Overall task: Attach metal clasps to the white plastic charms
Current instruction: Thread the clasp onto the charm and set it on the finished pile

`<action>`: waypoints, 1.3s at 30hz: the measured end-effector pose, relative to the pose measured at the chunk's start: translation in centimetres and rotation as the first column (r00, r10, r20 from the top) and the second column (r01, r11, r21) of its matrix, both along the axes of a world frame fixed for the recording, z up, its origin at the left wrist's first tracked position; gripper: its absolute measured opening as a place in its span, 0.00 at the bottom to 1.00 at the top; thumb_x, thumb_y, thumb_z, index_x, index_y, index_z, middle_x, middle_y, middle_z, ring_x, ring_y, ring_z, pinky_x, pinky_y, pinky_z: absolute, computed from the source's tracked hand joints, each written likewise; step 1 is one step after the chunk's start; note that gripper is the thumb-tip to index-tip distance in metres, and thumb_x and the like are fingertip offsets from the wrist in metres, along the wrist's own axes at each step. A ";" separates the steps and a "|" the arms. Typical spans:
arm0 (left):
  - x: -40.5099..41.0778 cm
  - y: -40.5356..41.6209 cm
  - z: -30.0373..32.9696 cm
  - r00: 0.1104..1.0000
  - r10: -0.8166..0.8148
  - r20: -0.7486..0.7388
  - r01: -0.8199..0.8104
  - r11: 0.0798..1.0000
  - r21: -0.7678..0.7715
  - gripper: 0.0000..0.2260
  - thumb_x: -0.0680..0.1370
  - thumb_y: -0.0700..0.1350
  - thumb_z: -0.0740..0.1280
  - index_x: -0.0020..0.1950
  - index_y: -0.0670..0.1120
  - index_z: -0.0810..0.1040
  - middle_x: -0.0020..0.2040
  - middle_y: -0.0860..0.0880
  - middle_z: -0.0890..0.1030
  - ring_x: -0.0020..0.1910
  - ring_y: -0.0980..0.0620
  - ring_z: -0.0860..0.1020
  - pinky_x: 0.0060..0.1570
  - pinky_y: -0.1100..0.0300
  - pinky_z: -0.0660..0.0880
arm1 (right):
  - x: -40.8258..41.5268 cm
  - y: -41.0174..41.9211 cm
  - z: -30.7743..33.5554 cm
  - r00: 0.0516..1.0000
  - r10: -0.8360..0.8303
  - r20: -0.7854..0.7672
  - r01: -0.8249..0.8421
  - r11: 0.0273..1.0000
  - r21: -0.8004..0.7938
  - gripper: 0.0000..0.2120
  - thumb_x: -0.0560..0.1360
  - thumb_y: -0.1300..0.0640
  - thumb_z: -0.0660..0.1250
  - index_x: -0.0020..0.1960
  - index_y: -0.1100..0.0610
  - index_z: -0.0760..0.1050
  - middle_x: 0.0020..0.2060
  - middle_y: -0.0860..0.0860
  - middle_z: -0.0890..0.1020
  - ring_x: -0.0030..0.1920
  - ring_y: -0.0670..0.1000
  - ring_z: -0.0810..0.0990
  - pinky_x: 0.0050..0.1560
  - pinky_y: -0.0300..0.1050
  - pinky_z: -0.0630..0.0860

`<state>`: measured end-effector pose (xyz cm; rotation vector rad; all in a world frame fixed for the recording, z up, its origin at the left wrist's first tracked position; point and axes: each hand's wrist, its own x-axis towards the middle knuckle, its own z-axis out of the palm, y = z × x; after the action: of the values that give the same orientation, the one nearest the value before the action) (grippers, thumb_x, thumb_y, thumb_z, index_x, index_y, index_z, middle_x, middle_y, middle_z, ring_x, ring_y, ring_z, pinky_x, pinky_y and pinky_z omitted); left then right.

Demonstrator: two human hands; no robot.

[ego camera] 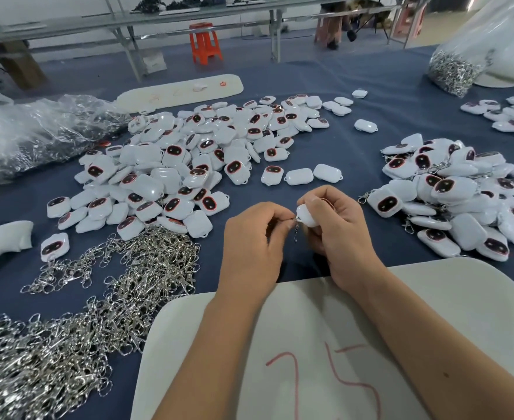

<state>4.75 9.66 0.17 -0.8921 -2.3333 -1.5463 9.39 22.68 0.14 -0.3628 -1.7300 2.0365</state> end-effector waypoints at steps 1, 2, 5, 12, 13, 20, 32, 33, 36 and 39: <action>-0.1 0.0 -0.1 0.999 0.022 -0.046 -0.026 0.997 -0.078 0.05 0.77 0.37 0.71 0.44 0.46 0.82 0.40 0.56 0.82 0.41 0.56 0.79 0.44 0.61 0.75 | 0.0 -0.1 -0.1 0.999 -0.038 0.008 0.037 0.995 0.090 0.08 0.80 0.60 0.65 0.42 0.57 0.75 0.30 0.45 0.77 0.26 0.44 0.70 0.28 0.36 0.66; -0.1 0.1 -0.1 0.996 0.048 -0.078 -0.060 0.986 -0.155 0.05 0.77 0.37 0.71 0.44 0.45 0.82 0.41 0.54 0.82 0.41 0.54 0.78 0.45 0.56 0.75 | 0.1 -0.3 -0.2 0.995 -0.095 0.009 0.091 0.970 0.227 0.09 0.82 0.60 0.65 0.42 0.57 0.74 0.30 0.44 0.77 0.28 0.43 0.70 0.32 0.36 0.67; 0.1 0.4 0.1 0.985 0.126 -0.117 -0.159 0.927 -0.338 0.05 0.78 0.36 0.67 0.45 0.45 0.80 0.44 0.48 0.82 0.45 0.44 0.78 0.44 0.53 0.68 | 0.3 -1.4 -0.3 0.981 -0.185 -0.059 0.183 0.780 0.599 0.08 0.83 0.60 0.63 0.45 0.56 0.73 0.29 0.43 0.76 0.32 0.45 0.73 0.35 0.34 0.66; 0.6 0.3 0.5 0.972 0.232 -0.043 -0.236 0.963 -0.133 0.05 0.77 0.36 0.69 0.44 0.45 0.82 0.41 0.50 0.83 0.42 0.49 0.80 0.44 0.57 0.72 | 0.4 -1.8 -0.2 0.993 -0.083 -0.089 0.116 0.857 0.503 0.07 0.85 0.57 0.58 0.50 0.57 0.72 0.32 0.46 0.77 0.32 0.45 0.73 0.35 0.35 0.69; 0.7 0.4 0.4 0.980 0.193 0.046 -0.194 0.981 0.002 0.06 0.76 0.34 0.70 0.43 0.45 0.82 0.40 0.52 0.83 0.40 0.53 0.80 0.45 0.61 0.75 | 0.4 -1.5 -0.1 0.994 -0.059 -0.095 0.088 0.933 0.348 0.08 0.86 0.57 0.58 0.50 0.57 0.73 0.31 0.46 0.76 0.30 0.44 0.70 0.33 0.35 0.69; 0.6 1.3 -0.2 0.845 -0.142 0.516 -0.165 0.848 0.504 0.08 0.77 0.31 0.71 0.45 0.43 0.81 0.36 0.49 0.83 0.36 0.54 0.80 0.43 0.61 0.78 | -0.1 -0.7 -0.5 0.989 -0.006 -0.145 0.018 0.997 0.079 0.09 0.85 0.54 0.59 0.50 0.57 0.74 0.29 0.50 0.70 0.28 0.50 0.65 0.27 0.40 0.65; 0.3 0.2 0.9 0.969 0.227 -0.094 -0.240 0.956 -0.166 0.10 0.76 0.34 0.70 0.50 0.47 0.75 0.41 0.53 0.82 0.46 0.45 0.82 0.49 0.47 0.76 | -0.1 -0.4 -1.0 0.998 0.046 -0.043 -0.045 0.998 0.033 0.16 0.78 0.45 0.72 0.50 0.59 0.76 0.31 0.53 0.78 0.28 0.51 0.75 0.26 0.39 0.69; 0.4 0.3 0.9 0.968 0.221 -0.120 -0.242 0.949 -0.204 0.09 0.76 0.34 0.69 0.50 0.47 0.75 0.42 0.51 0.82 0.45 0.43 0.81 0.48 0.46 0.76 | -0.1 -0.4 -1.0 0.998 0.048 -0.037 -0.046 0.998 0.044 0.16 0.78 0.45 0.72 0.50 0.59 0.76 0.31 0.53 0.78 0.28 0.51 0.76 0.25 0.39 0.69; 0.6 0.3 0.6 0.971 0.211 -0.115 -0.231 0.952 -0.202 0.09 0.76 0.34 0.70 0.47 0.47 0.75 0.40 0.51 0.82 0.42 0.47 0.81 0.46 0.49 0.77 | -0.3 -0.3 -1.0 0.999 0.040 -0.033 -0.039 0.999 0.035 0.14 0.78 0.45 0.72 0.48 0.56 0.77 0.30 0.52 0.79 0.27 0.51 0.77 0.24 0.39 0.69; 0.4 0.3 0.1 0.968 0.179 0.173 -0.202 0.971 0.126 0.10 0.76 0.34 0.74 0.46 0.47 0.77 0.38 0.55 0.82 0.38 0.59 0.80 0.41 0.68 0.75 | -0.4 -0.1 -1.0 0.996 0.053 -0.075 -0.055 0.998 -0.030 0.11 0.79 0.45 0.69 0.48 0.53 0.80 0.31 0.52 0.78 0.27 0.50 0.75 0.24 0.37 0.66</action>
<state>5.14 9.91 0.25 -0.5098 -2.2989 -1.7325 9.02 22.55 -0.84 -0.2498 -1.6814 2.0905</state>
